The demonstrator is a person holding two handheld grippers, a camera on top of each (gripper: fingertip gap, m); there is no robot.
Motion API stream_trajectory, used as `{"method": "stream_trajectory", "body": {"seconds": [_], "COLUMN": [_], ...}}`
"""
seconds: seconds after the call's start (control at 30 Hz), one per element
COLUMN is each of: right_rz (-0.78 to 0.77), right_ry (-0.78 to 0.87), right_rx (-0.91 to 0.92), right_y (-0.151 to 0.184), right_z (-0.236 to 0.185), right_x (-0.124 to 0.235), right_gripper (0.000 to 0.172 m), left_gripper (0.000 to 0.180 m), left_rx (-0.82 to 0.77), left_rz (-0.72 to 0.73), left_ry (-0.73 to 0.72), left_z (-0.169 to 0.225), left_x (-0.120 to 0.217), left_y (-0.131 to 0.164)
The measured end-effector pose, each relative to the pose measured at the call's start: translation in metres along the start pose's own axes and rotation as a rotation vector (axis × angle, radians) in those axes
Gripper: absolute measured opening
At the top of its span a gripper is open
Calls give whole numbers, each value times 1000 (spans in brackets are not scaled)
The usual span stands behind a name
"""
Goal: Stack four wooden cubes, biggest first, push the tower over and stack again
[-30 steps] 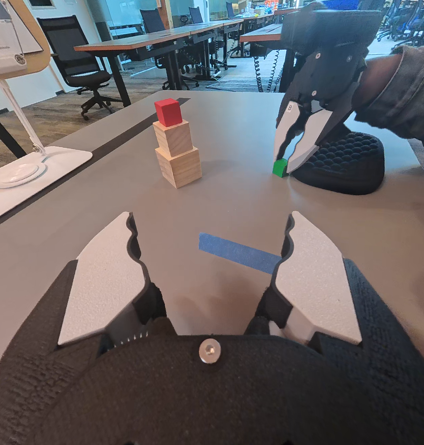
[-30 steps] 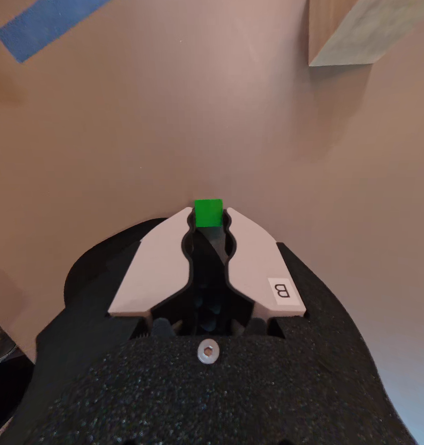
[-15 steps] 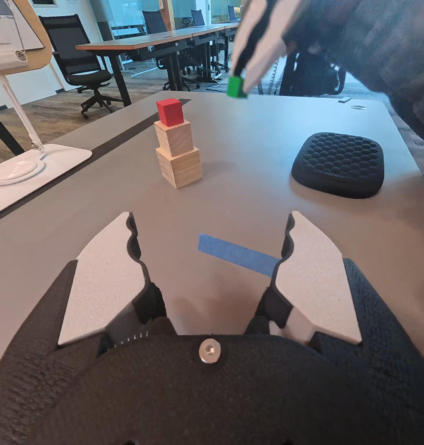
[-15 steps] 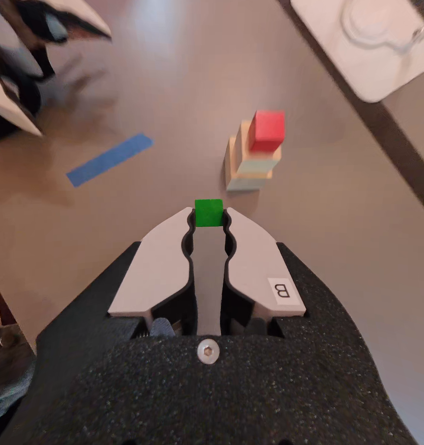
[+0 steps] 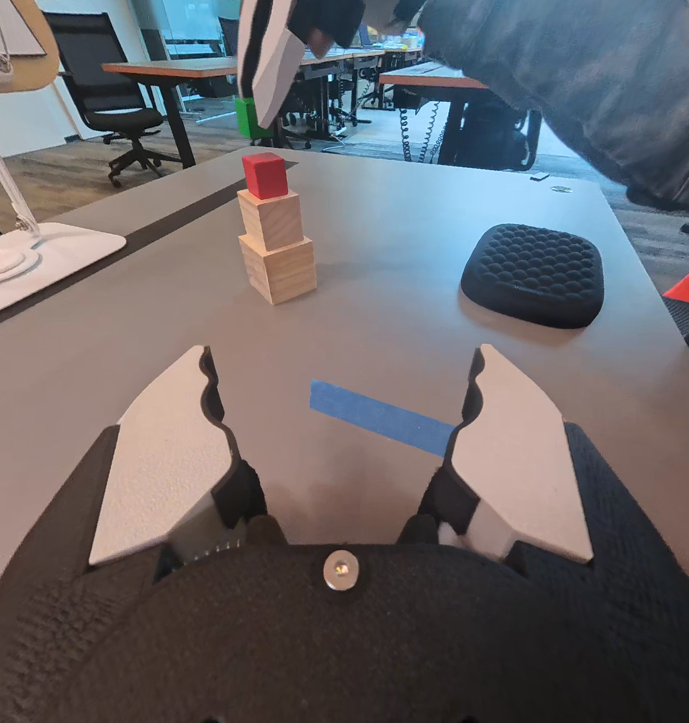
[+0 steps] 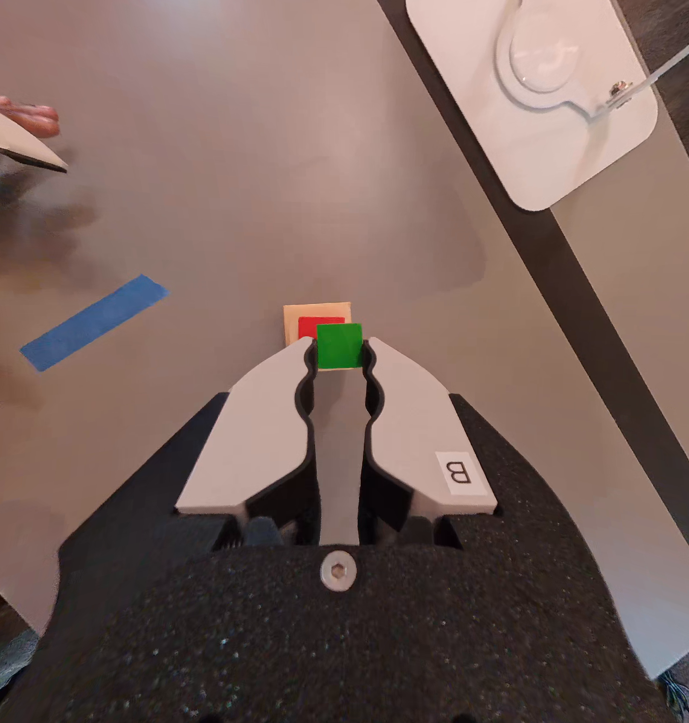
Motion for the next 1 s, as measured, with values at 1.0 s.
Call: {"method": "stream_trajectory", "body": {"seconds": [1.0], "right_rz": [15], "right_ry": [-29], "right_rx": [-29], "right_y": [7], "right_z": [-7], "right_x": [-8], "right_gripper": [27], "left_gripper": [124], "left_rx": [-65], "left_rz": [18], "left_ry": [51], "left_z": [13], "left_x": [-3], "left_y": [-6]}}
Point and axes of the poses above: each gripper's, where its closed fingertips meet, x back along the fingers, y out of its underside, z = x × y across the jaws, the point moved 3 cm from there along x, back along the fingers, and after that the axes turned 11 degrees about y, right-handed, at the moved point
